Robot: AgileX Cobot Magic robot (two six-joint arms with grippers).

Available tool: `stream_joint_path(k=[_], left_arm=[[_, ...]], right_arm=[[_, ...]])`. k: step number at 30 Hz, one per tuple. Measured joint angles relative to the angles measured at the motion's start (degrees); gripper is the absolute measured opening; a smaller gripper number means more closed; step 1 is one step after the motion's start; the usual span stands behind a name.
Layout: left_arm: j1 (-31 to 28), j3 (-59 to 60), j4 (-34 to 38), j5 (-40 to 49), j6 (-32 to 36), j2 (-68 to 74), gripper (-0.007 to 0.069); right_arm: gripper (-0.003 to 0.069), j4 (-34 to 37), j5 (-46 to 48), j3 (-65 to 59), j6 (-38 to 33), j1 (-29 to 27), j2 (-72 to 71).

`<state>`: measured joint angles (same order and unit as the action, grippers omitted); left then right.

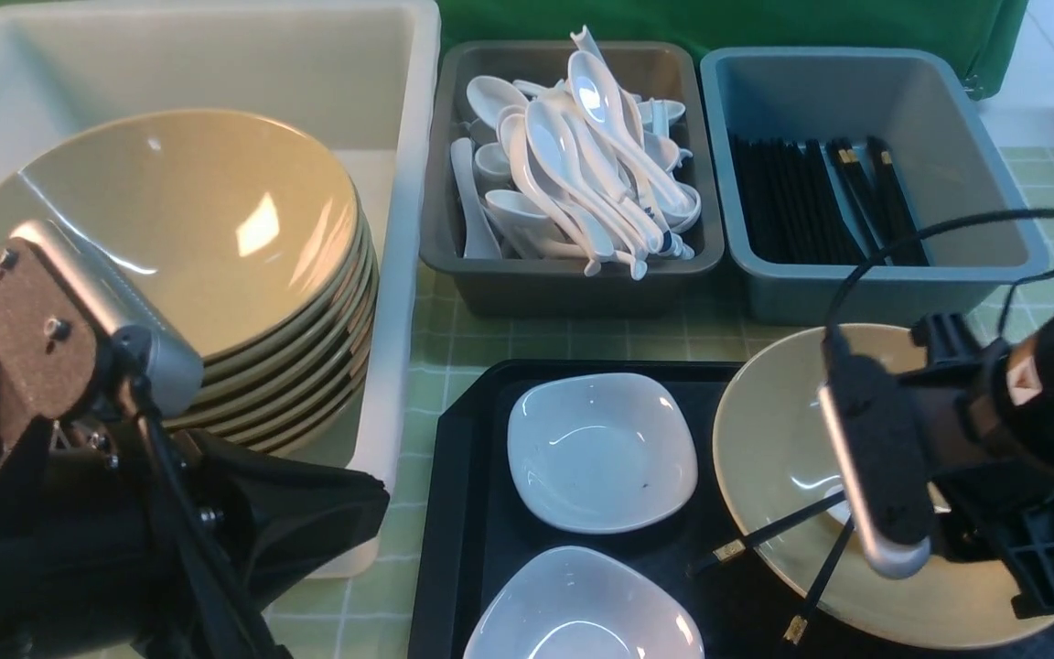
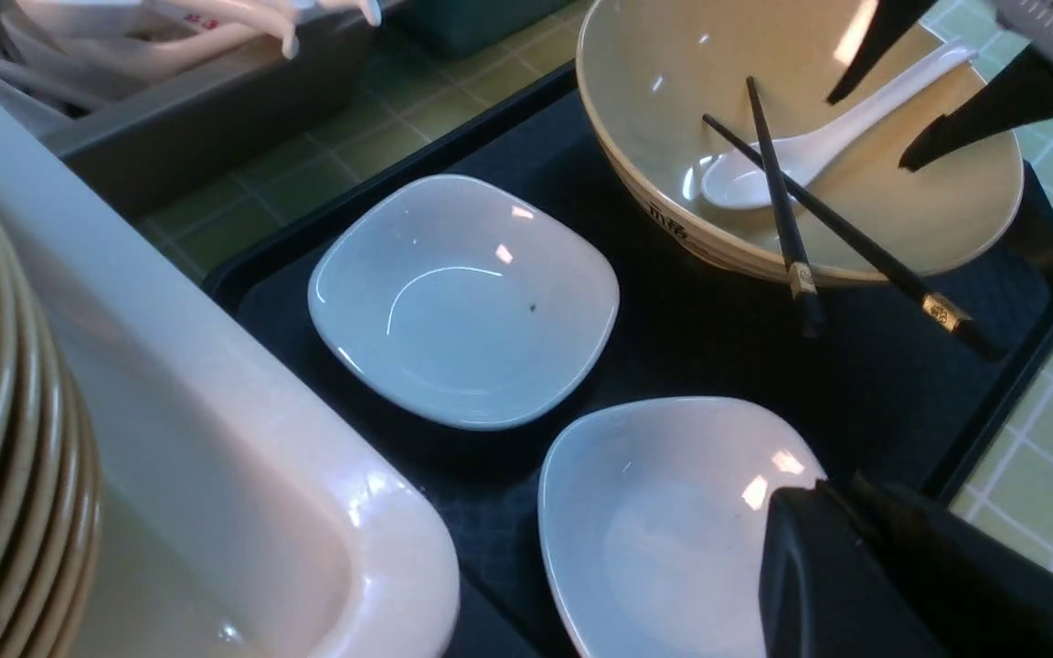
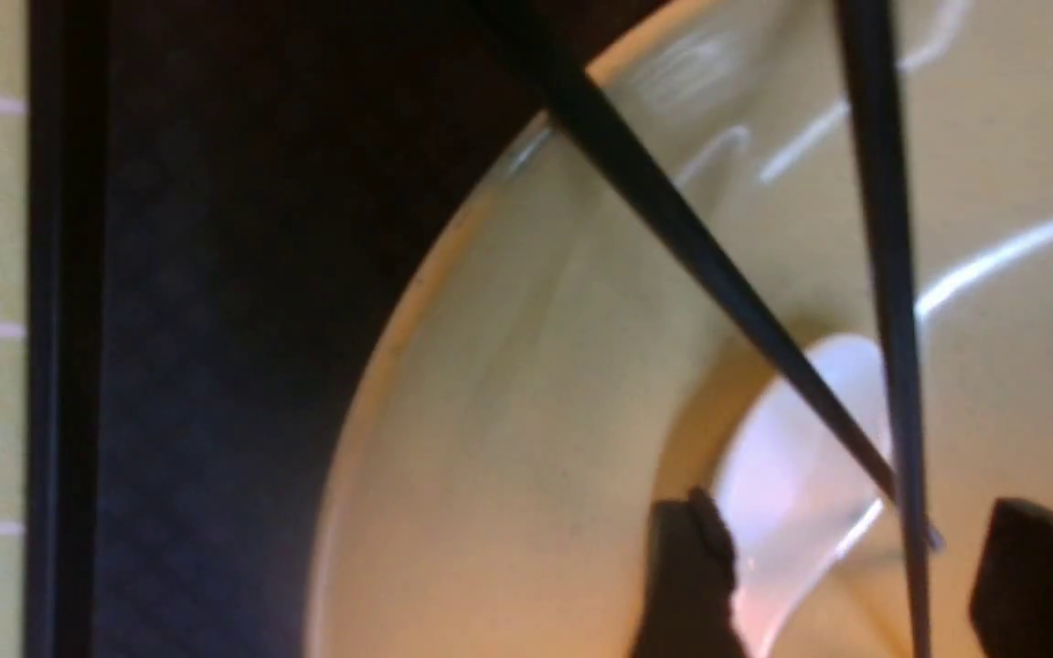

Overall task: On green table put chopsticks spoon bowls plates into blue grey white boxes.
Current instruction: 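Move the grippers toward the tableware on the black tray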

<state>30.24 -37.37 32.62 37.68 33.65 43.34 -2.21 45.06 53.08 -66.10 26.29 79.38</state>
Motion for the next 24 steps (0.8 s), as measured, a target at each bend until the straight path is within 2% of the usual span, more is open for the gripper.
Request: stream_joint_path(k=[5,15,17,19,20,21,22,23,24], left_arm=[[0.0,0.0,0.16,0.49,0.04,0.0,-0.0001],[0.0,0.0,3.33,1.07,0.04,0.0,-0.0001],[0.0,0.0,3.78,1.12,0.04,0.0,-0.0001],[0.0,0.0,4.44,1.12,0.04,0.0,-0.0001],[0.0,0.0,4.79,1.12,0.04,0.0,-0.0001],[0.0,0.0,4.85,1.12,0.04,0.0,-0.0001],[0.0,0.0,4.97,1.12,0.04,0.0,-0.0001],[0.0,0.0,4.97,1.12,0.04,0.0,-0.0001],[0.0,0.0,4.97,1.12,0.04,0.0,-0.0001]], right_arm=[[0.0482,0.95,-3.18,0.0,-3.11,0.0,4.33],[0.0478,1.04,-8.32,0.06,-3.44,0.0,11.11],[0.0448,1.04,-7.83,0.4,-3.19,0.0,11.3],[0.037,1.04,-6.19,1.74,-2.99,0.0,11.41],[0.0292,1.04,-4.78,3.16,-2.99,0.0,11.41],[0.0255,1.04,-4.29,3.55,-2.99,0.0,11.41],[0.016,1.09,-3.34,5.01,-2.99,0.0,11.41],[0.0096,1.09,-2.87,5.83,-2.99,0.0,11.41],[0.0078,1.14,-2.52,6.4,-2.99,0.0,11.41]])
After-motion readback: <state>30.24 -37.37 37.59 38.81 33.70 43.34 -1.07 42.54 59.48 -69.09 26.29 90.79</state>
